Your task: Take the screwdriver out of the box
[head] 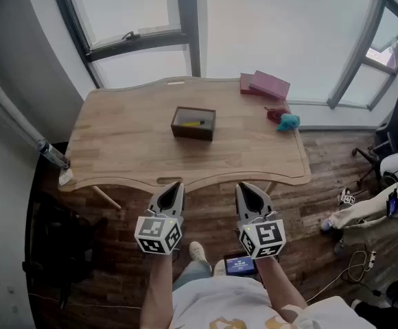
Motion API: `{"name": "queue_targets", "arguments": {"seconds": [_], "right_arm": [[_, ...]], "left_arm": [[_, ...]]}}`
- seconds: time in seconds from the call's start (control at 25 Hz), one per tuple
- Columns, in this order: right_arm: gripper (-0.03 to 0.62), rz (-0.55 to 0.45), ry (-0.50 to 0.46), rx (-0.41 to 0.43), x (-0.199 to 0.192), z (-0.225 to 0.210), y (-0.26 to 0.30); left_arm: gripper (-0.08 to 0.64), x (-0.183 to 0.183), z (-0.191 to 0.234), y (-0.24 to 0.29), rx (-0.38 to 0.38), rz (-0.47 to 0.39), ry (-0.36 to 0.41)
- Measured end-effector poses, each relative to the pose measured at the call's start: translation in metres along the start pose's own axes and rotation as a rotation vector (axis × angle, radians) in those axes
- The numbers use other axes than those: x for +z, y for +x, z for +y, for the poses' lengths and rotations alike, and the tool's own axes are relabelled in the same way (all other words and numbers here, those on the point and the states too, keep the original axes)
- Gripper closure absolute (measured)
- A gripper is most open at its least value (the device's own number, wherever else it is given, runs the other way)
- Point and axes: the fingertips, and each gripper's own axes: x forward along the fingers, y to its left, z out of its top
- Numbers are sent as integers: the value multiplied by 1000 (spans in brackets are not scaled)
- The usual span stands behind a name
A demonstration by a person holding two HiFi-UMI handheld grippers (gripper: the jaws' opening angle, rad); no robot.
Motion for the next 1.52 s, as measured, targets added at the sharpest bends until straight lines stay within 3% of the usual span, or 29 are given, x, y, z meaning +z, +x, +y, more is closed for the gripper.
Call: {"name": "queue_targets", "arguments": {"seconds": [0.16,0.44,0.88,1.04,1.2,1.52], "right_arm": [[561,-2,6,-1,0,0,0],[561,2,8,14,-4,0,2],[560,-1,36,31,-8,-24,16],[560,14,28,26,-11,-38,51],[560,34,12,15,-16,-52,101],[560,69,37,-73,-8,-97,207]], "left_arm": [[547,2,-3,-2,16,4,87],[548,-3,-1,-6,66,9,124],[546,5,11,18,94,-31,34],[548,7,27,49,77,-23,28],[548,12,56,98,78,-9,84],[546,36,115,217,-11,13,121]]}}
